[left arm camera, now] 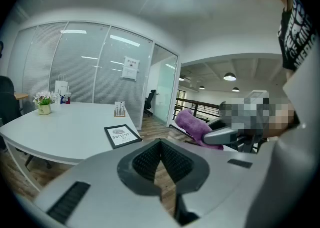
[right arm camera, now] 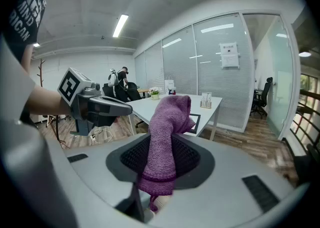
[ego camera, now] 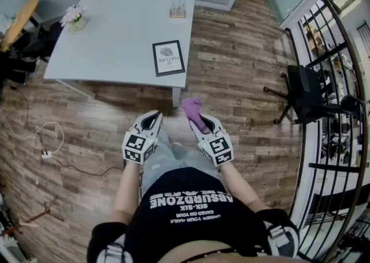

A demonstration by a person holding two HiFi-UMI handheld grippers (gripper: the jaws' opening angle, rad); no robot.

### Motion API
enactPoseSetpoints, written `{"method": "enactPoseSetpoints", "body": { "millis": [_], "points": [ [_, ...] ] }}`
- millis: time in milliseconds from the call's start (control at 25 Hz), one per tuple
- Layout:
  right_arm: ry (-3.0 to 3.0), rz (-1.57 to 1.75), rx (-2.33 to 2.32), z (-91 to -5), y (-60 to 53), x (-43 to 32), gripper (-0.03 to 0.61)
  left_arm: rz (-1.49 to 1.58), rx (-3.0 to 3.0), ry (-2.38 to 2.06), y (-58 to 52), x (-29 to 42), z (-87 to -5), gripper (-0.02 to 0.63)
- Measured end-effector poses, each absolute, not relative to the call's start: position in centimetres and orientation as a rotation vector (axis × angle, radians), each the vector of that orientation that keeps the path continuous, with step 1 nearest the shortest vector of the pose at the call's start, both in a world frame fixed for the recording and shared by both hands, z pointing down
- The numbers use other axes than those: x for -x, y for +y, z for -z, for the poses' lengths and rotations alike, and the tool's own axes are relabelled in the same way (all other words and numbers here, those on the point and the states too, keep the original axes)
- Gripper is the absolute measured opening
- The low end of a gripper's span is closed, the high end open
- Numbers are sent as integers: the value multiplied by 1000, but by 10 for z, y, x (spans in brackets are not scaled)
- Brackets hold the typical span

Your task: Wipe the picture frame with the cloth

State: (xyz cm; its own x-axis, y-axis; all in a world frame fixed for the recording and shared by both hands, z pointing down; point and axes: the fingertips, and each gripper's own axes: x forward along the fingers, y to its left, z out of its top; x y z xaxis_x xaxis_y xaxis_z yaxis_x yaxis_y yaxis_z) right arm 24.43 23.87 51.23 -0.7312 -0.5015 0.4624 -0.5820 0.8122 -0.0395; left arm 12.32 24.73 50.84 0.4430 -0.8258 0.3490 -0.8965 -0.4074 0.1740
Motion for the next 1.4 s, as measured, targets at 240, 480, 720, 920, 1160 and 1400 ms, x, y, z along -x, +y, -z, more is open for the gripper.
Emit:
{"method": "enactPoseSetpoints", "body": {
  "millis": [240,480,720,920,1160,1400],
  "points": [
    [-2553,-285,-836,-513,231,-245,133,-301,-2367,-1458,236,-123,-506,15],
    [-2557,-366,-869,-519,215,-246,133,-327,-2376,-1430,223,-121,-513,15],
    [-2553,-379,-861,-521,189,-226,133,-333,-2373,-1416,196,-103,-517,15],
    [-2534,-390,-855,-527,160,-205,135,-347,-2376,-1390,165,-84,-523,15],
    [-2521,-407,-823,-534,123,-167,135,-407,-2369,-1368,120,-54,-540,15],
    [-2512,-397,-782,-539,74,-123,135,-426,-2346,-1356,79,-20,-553,15]
  ]
}}
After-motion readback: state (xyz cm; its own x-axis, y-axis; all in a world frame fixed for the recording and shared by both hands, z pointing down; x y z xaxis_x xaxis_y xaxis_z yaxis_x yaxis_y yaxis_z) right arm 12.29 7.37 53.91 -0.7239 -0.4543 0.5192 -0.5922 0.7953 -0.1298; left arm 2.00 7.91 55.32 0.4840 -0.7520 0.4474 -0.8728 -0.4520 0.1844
